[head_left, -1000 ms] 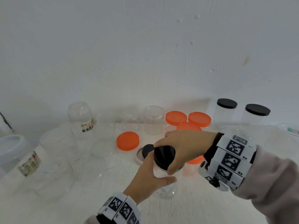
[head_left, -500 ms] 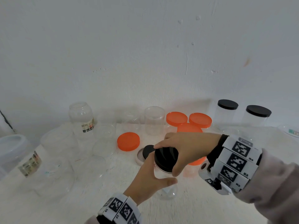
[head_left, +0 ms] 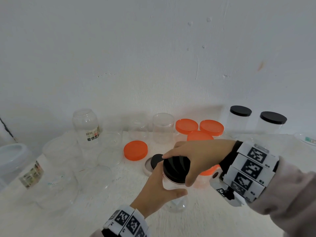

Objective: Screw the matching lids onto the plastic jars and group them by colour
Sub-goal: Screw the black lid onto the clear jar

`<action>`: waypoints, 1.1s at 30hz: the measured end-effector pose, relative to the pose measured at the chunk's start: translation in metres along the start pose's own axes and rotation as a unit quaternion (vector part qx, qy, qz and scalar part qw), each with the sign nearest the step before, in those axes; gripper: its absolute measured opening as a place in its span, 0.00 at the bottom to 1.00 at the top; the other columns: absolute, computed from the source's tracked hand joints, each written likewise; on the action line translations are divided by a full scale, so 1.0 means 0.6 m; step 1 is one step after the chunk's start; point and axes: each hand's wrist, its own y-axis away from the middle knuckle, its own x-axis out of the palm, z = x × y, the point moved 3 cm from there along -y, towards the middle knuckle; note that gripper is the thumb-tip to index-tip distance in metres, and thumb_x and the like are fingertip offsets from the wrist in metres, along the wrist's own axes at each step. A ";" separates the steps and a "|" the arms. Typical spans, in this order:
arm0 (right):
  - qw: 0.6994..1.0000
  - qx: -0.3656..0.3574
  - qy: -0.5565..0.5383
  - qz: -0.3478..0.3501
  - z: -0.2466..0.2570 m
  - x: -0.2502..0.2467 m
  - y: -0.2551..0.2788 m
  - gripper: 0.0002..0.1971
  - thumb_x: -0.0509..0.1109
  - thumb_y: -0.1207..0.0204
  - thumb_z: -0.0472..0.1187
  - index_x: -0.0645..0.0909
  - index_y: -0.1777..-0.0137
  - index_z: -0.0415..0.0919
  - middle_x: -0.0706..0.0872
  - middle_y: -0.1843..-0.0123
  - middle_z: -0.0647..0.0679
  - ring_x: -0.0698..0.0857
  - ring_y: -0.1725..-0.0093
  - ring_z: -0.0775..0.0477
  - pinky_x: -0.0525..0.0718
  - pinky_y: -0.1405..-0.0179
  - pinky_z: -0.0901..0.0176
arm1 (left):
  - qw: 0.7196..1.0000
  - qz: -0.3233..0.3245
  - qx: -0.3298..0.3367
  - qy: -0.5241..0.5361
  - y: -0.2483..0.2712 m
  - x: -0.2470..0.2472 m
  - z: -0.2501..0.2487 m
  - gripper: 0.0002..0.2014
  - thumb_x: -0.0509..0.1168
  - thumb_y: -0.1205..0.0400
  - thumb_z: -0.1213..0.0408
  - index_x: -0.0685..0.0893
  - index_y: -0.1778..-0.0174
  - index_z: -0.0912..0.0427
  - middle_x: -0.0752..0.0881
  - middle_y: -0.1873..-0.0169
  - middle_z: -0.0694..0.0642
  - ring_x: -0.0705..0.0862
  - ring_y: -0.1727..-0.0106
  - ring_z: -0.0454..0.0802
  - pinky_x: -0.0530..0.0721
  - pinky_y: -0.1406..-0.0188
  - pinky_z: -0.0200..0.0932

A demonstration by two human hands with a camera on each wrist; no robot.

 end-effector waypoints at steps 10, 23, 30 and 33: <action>0.986 0.058 0.077 -0.138 0.009 0.014 -0.014 0.34 0.70 0.39 0.76 0.73 0.48 0.47 0.77 0.58 0.54 0.77 0.62 0.54 0.73 0.68 0.61 | 1.000 0.004 -0.001 0.001 0.001 0.000 -0.002 0.39 0.79 0.35 0.44 0.67 0.30 0.36 0.79 0.38 0.32 0.76 0.35 0.29 0.75 0.39 0.32; 0.993 0.038 0.058 -0.094 0.008 0.000 -0.009 0.34 0.75 0.40 0.72 0.76 0.42 0.50 0.79 0.54 0.56 0.80 0.55 0.53 0.79 0.62 0.62 | 1.000 0.001 -0.007 0.016 0.000 0.001 0.002 0.39 0.79 0.37 0.45 0.67 0.32 0.34 0.79 0.38 0.32 0.77 0.35 0.30 0.77 0.38 0.34; 0.998 0.044 0.027 -0.030 0.005 0.002 -0.008 0.38 0.77 0.37 0.65 0.68 0.29 0.54 0.76 0.43 0.55 0.79 0.45 0.50 0.80 0.52 0.60 | 1.000 0.001 -0.007 0.010 -0.002 0.000 0.003 0.40 0.79 0.38 0.43 0.67 0.32 0.33 0.79 0.37 0.33 0.75 0.35 0.28 0.76 0.37 0.32; 0.999 0.008 0.033 -0.003 0.009 -0.006 -0.003 0.45 0.81 0.36 0.54 0.61 0.20 0.61 0.71 0.35 0.56 0.74 0.36 0.51 0.79 0.38 0.54 | 1.000 0.002 -0.008 -0.003 -0.001 0.000 0.001 0.39 0.78 0.38 0.43 0.64 0.34 0.30 0.76 0.37 0.30 0.73 0.35 0.24 0.73 0.42 0.22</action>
